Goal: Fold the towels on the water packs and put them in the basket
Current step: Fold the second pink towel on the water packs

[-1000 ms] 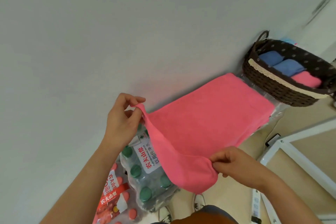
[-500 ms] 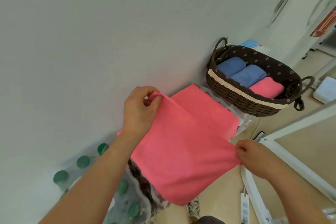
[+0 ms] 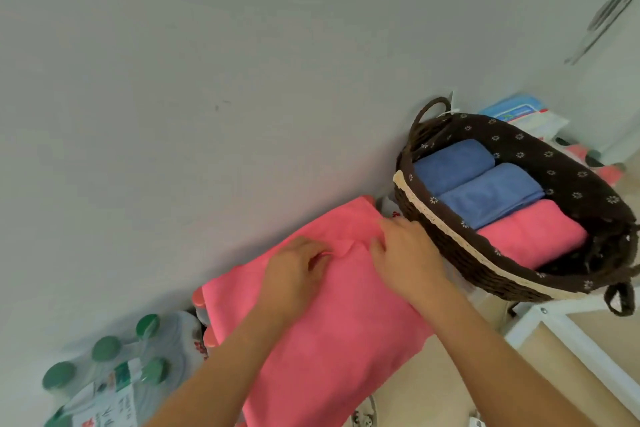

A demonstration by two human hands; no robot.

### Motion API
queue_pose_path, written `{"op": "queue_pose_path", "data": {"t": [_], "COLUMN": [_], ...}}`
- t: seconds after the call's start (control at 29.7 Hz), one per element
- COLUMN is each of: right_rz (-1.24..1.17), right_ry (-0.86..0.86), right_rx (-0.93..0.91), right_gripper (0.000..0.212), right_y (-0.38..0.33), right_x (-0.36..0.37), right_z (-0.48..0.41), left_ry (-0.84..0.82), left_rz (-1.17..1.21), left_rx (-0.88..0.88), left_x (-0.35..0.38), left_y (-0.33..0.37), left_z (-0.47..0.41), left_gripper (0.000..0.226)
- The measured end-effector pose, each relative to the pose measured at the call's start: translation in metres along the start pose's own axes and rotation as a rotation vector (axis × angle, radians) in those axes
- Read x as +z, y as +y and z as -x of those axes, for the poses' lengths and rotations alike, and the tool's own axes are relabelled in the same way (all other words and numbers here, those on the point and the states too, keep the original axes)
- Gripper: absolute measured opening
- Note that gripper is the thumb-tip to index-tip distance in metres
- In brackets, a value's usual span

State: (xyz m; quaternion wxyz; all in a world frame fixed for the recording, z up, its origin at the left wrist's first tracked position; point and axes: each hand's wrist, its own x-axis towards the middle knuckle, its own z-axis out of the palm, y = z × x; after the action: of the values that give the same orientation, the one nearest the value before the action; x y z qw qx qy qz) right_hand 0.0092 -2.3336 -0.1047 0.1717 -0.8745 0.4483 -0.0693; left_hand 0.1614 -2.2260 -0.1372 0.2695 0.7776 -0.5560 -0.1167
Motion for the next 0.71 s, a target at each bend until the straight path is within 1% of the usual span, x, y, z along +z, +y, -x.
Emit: {"op": "queue_pose_path", "data": {"t": [0.07, 0.1, 0.17, 0.27, 0.37, 0.44, 0.47, 0.54, 0.57, 0.64, 0.71], "right_rz": [0.017, 0.025, 0.011, 0.007, 0.017, -0.036, -0.112, -0.346, -0.48, -0.737, -0.898], "right_ry": [-0.026, -0.045, -0.056, -0.019, 0.041, 0.043, 0.036, 0.035, 0.036, -0.003, -0.083], "right_rx": [0.002, 0.035, 0.123, 0.182, 0.116, 0.065, 0.062, 0.097, 0.123, 0.155, 0.126], "right_gripper": [0.03, 0.034, 0.037, 0.031, 0.016, 0.012, 0.01, 0.003, 0.004, 0.015, 0.025], "right_y": [-0.009, -0.012, -0.015, -0.013, -0.01, -0.009, -0.009, -0.011, -0.012, -0.014, -0.015], "right_x": [0.009, 0.013, 0.018, 0.024, 0.027, 0.027, 0.026, 0.022, 0.018, 0.009, 0.0], "right_z": [-0.029, -0.042, -0.062, -0.079, -0.081, -0.078, -0.075, -0.069, -0.064, -0.055, -0.045], "left_ry": [-0.017, -0.027, -0.039, -0.051, -0.079, -0.099, -0.1, -0.059, -0.022, 0.055, 0.117], "left_rz": [-0.009, -0.011, -0.018, -0.012, -0.01, -0.025, -0.025, 0.009, 0.034, 0.072, 0.062], "left_rx": [-0.001, 0.0, -0.004, -0.019, -0.006, 0.021, 0.032, 0.005, -0.019, -0.033, 0.026], "left_x": [0.001, 0.002, 0.003, 0.002, -0.001, -0.003, -0.005, -0.01, -0.013, -0.017, -0.017], "left_y": [-0.001, -0.001, 0.0, 0.001, 0.0, -0.001, 0.0, 0.005, 0.009, 0.017, 0.024], "left_z": [0.001, 0.002, 0.003, 0.005, 0.002, -0.001, -0.003, -0.007, -0.01, -0.016, -0.021], "left_gripper": [0.02, 0.023, 0.026, 0.03, 0.028, 0.024, 0.023, 0.018, 0.015, 0.011, 0.01]}}
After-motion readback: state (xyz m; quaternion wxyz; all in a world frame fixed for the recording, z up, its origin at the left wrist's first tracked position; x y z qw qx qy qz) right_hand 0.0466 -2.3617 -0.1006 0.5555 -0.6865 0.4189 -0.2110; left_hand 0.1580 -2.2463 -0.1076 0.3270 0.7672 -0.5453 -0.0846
